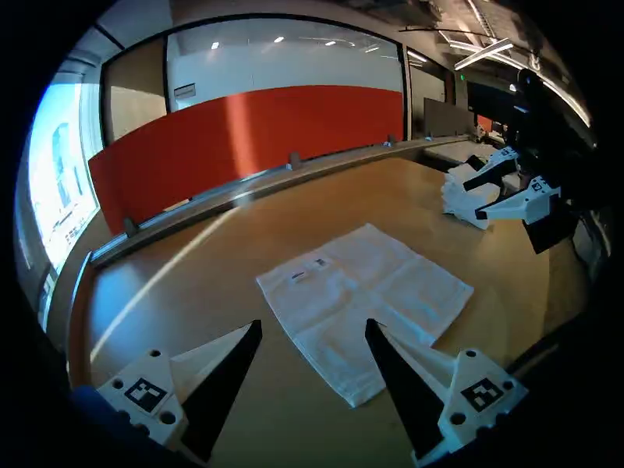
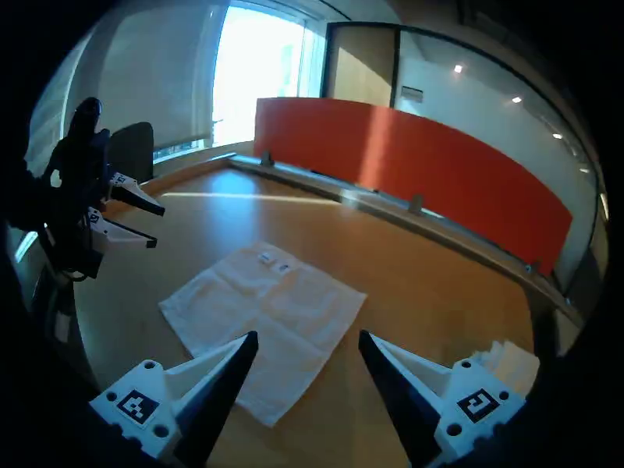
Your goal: Fold towel
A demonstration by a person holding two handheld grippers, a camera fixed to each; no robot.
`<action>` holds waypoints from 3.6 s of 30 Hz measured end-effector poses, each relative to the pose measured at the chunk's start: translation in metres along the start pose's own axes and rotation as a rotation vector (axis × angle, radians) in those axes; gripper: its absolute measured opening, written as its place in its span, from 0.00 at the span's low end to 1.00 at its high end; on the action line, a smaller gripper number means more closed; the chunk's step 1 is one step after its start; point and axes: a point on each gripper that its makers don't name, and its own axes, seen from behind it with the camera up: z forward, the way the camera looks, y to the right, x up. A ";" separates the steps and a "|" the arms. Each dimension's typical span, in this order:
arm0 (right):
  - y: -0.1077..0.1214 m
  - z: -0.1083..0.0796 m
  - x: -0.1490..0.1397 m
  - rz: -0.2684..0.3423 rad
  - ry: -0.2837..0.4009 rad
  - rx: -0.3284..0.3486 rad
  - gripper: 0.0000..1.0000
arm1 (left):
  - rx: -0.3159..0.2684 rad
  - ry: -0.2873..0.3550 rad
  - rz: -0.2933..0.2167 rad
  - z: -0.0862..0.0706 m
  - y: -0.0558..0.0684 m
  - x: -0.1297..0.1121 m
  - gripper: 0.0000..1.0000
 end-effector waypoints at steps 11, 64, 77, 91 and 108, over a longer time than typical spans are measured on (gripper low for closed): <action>-0.010 0.021 -0.043 -0.016 -0.073 0.024 1.00 | -0.036 -0.087 0.006 0.021 0.012 -0.047 0.98; -0.048 0.041 -0.153 -0.073 -0.293 0.165 0.79 | -0.155 -0.299 0.028 0.050 0.054 -0.141 0.97; -0.054 0.039 -0.155 -0.050 -0.297 0.194 0.54 | -0.155 -0.317 0.029 0.049 0.061 -0.141 0.76; -0.056 0.040 -0.154 -0.047 -0.303 0.196 0.37 | -0.145 -0.332 0.014 0.047 0.064 -0.140 0.62; -0.060 0.039 -0.152 -0.010 -0.305 0.177 0.24 | -0.090 -0.349 -0.028 0.048 0.060 -0.138 0.19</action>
